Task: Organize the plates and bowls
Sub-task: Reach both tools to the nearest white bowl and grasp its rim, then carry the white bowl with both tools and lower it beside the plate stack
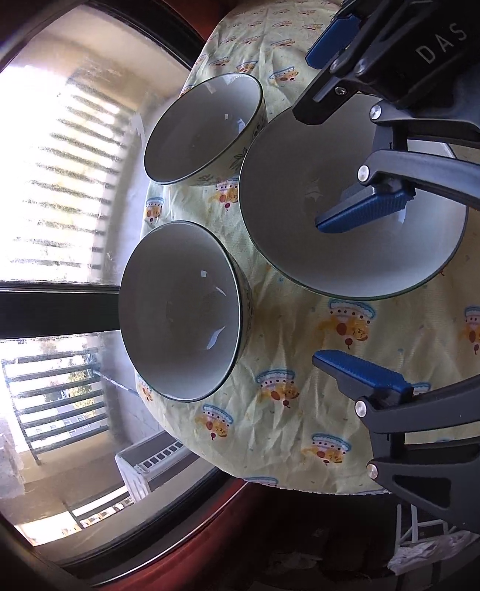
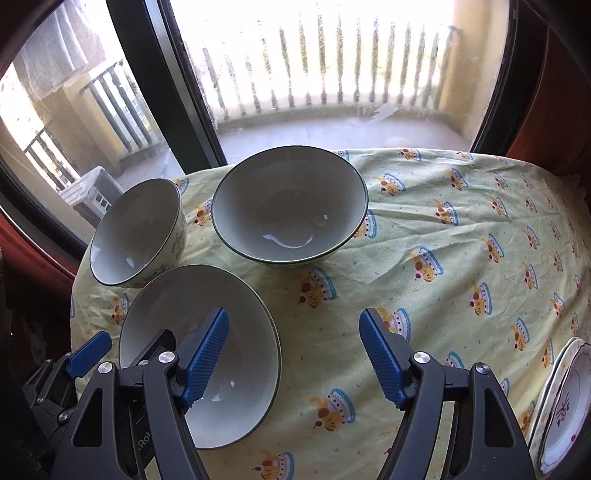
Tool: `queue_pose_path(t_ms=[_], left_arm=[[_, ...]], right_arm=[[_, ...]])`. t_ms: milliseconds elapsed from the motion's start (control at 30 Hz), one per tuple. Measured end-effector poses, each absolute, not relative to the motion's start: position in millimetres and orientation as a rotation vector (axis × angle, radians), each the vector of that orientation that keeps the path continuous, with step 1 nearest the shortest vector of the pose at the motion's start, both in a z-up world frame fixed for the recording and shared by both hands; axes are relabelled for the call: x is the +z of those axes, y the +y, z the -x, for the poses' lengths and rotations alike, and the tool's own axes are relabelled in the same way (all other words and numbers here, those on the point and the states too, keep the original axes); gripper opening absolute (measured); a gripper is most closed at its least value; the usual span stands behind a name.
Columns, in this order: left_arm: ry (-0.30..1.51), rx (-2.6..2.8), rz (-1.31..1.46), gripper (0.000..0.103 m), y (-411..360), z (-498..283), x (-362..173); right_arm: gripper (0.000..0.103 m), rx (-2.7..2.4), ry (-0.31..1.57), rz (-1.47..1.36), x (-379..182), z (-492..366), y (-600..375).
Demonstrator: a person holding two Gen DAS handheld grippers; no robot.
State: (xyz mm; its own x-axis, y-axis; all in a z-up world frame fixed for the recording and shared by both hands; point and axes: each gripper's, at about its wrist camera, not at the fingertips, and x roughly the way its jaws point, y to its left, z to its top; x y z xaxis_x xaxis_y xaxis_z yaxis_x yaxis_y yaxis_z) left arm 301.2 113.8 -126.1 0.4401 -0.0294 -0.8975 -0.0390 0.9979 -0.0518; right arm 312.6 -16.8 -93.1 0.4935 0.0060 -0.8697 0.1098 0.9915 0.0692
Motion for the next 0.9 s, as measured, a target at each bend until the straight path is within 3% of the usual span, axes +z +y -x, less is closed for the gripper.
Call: queue_pose_path(t_ms=[133,267,400,567,633,900], left_arm=[[1.148,-0.017,0.066,0.047,112,-307,-136],[1.153,-0.026,0.080,0.042,113,-310,-139],[1.156,-0.038,0.111,0.039,117,-312,-140],[1.158,-0.077,0.109,0.028,114,-310,-140],[1.160,-0.087,0.113,0.020,116,-312,-139],[1.146,-0.095,0.061,0.019,108,-301,-134]], right_arm=[[0.058,-0.072,1.067,-0.107,-102,-318,-12],[0.048,-0.076,1.087,-0.112,-109,-322,-11],[0.023,-0.020,1.103,-0.144,-115,-322,-7],[0.019,-0.003,1.108,-0.137,-115,-323,-2],[0.018,0.005,1.116,-0.129,-115,-324,-2],[0.015,0.025,1.121,-0.124,-114,-316,-5]])
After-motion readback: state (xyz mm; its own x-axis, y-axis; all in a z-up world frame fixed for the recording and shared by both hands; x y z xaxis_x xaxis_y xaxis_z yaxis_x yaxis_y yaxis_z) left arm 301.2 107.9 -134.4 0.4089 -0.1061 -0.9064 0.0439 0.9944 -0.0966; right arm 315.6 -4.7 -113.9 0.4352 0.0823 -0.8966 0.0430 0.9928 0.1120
